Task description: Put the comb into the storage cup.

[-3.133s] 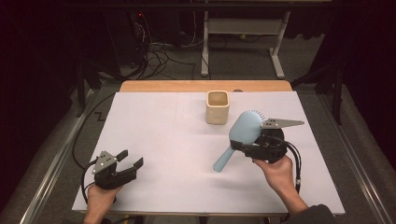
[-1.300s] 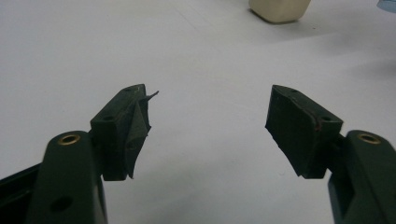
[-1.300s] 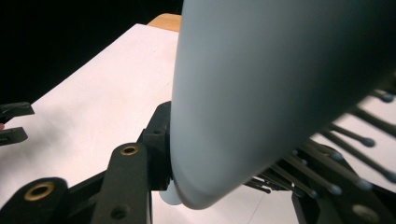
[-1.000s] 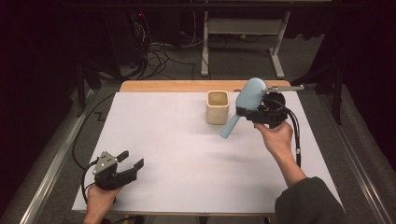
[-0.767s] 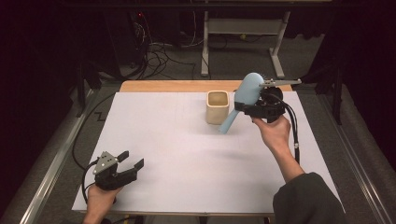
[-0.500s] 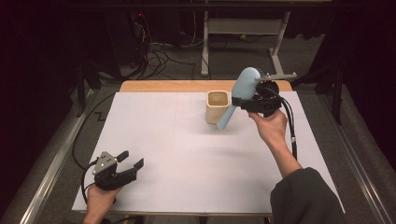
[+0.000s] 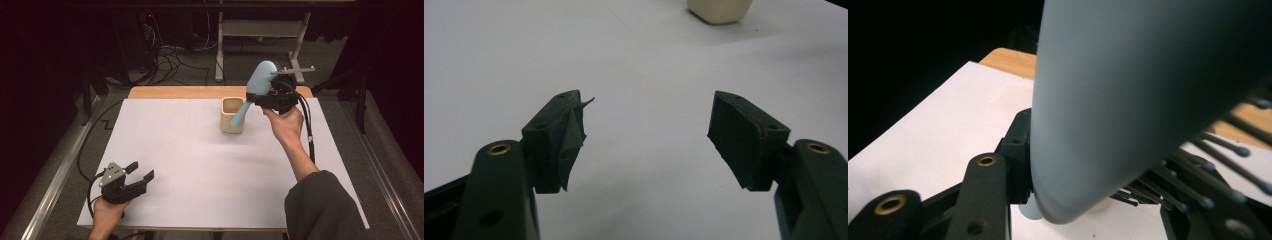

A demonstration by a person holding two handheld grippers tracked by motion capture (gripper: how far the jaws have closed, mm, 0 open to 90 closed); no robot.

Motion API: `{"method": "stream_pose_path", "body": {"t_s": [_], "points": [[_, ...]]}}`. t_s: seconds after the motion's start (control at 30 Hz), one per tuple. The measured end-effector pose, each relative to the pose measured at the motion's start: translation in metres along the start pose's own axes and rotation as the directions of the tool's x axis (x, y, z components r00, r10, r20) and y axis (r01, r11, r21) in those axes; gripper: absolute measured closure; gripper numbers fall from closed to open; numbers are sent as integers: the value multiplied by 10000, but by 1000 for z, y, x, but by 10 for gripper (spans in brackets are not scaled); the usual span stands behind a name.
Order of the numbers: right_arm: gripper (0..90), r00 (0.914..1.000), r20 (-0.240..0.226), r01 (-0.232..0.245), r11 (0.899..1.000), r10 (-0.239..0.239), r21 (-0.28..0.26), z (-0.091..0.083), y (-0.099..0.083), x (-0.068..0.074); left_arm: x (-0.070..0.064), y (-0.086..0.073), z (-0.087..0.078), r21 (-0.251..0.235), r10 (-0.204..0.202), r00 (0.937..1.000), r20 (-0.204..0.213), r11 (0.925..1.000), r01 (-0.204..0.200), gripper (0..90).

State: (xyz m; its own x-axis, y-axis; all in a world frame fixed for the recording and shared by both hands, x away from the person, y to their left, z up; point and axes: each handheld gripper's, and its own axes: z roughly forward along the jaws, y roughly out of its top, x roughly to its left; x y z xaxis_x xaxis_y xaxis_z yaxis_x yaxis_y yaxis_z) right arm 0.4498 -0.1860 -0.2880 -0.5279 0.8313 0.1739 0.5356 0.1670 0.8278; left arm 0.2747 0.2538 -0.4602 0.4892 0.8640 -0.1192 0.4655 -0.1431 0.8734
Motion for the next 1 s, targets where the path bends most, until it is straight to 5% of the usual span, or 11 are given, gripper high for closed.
{"method": "stream_pose_path", "body": {"t_s": [1.0], "points": [[554, 9918, 1180, -458, 9985, 489, -283, 30, 32, -6, -1, 0, 0, 9, 14, 9999, 123, 10000, -14, 312]]}}
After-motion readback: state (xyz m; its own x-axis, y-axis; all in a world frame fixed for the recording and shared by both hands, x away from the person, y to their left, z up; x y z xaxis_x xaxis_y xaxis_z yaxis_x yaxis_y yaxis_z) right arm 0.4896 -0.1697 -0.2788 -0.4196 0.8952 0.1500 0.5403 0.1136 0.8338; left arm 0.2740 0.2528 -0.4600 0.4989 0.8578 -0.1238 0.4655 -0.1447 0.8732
